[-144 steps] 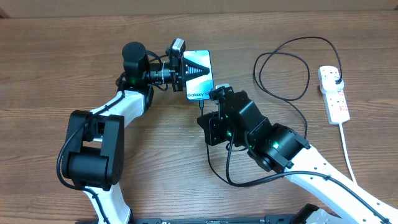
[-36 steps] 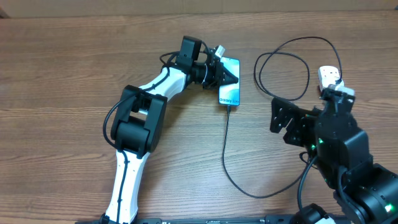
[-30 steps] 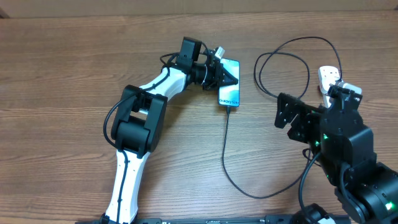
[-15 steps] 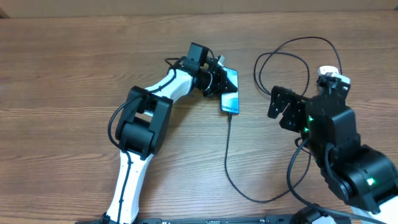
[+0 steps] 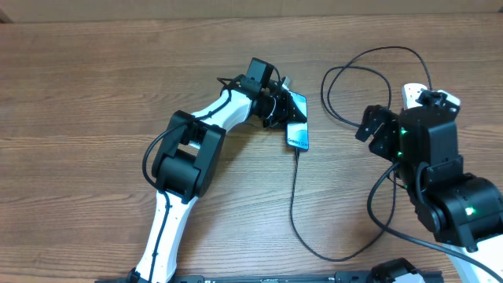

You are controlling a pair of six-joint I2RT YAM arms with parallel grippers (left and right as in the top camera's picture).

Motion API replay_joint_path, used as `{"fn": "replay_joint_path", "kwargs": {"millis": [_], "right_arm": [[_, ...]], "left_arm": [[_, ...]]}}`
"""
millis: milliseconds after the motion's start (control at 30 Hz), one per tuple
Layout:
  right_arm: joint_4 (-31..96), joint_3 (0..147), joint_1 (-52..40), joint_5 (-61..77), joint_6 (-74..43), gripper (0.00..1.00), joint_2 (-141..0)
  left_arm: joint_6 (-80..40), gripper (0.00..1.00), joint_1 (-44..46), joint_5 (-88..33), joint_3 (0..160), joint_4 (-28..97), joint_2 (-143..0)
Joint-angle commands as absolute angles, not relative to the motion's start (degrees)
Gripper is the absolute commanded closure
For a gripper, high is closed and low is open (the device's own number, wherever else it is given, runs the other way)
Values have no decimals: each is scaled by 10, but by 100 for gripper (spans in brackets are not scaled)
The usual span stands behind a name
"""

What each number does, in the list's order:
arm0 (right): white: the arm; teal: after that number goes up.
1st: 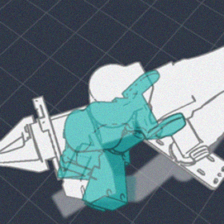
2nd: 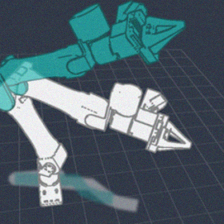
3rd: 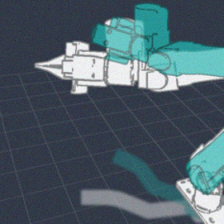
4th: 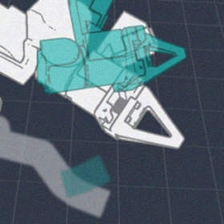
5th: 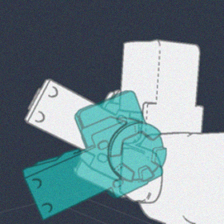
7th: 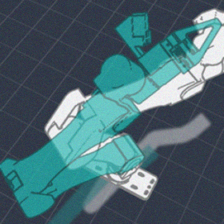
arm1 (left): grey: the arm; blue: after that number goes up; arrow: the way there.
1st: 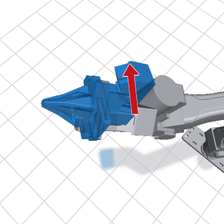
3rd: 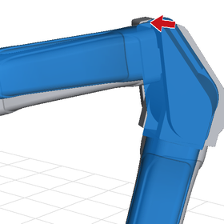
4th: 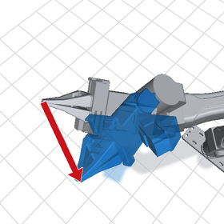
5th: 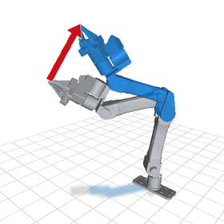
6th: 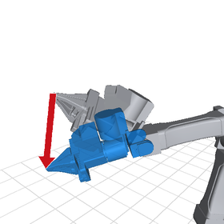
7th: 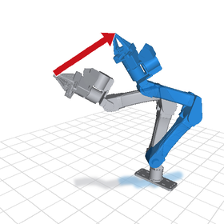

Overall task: Plug charger to phone and switch on socket
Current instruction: 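Lower the phone onto the table with the left gripper, then release the phone and lift the left gripper away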

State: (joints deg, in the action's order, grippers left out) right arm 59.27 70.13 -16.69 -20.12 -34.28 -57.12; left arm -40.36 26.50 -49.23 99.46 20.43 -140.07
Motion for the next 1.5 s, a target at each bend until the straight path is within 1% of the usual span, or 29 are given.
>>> {"fn": "replay_joint_path", "kwargs": {"millis": [0, 100, 200, 233, 400, 500, 567, 800, 867, 933, 1100, 1333, 1467], "right_arm": [[590, 711, -146, -197, -343, 0, -567], [591, 711, -135, -183, -343, 0, -566], [591, 711, -133, -181, -343, 0, -566], [591, 711, -133, -181, -343, 0, -566], [590, 711, -132, -181, -343, 0, -566], [590, 711, -133, -181, -343, 0, -566], [590, 711, -133, -181, -343, 0, -566], [588, 711, -132, -179, -343, 0, -568], [589, 711, -133, -179, -343, 0, -571], [589, 711, -133, -179, -343, 0, -573], [589, 711, -133, -179, -343, 0, -575], [592, 711, -133, -178, -343, 0, -576], [593, 711, -133, -172, -343, 0, -578]], "left_arm": [[-411, 68, 263, -448, 995, 226, -1418], [-411, 57, 263, -441, 995, 227, -1418], [-412, 51, 263, -429, 995, 231, -1418], [-412, 46, 263, -428, 995, 235, -1418], [-412, 46, 263, -413, 995, 261, -1418], [-414, 39, 263, -400, 995, 279, -1418], [-414, 33, 263, -398, 995, 289, -1418], [-455, 28, 263, -348, 995, 329, -1418], [-455, 18, 263, -343, 995, 333, -1418], [-454, 13, 263, -335, 995, 349, -1418], [-450, 10, 262, -326, 996, 375, -1418], [-432, 10, 259, -326, 1007, 438, -1418], [-433, 9, 249, -324, 1010, 453, -1418]]}}
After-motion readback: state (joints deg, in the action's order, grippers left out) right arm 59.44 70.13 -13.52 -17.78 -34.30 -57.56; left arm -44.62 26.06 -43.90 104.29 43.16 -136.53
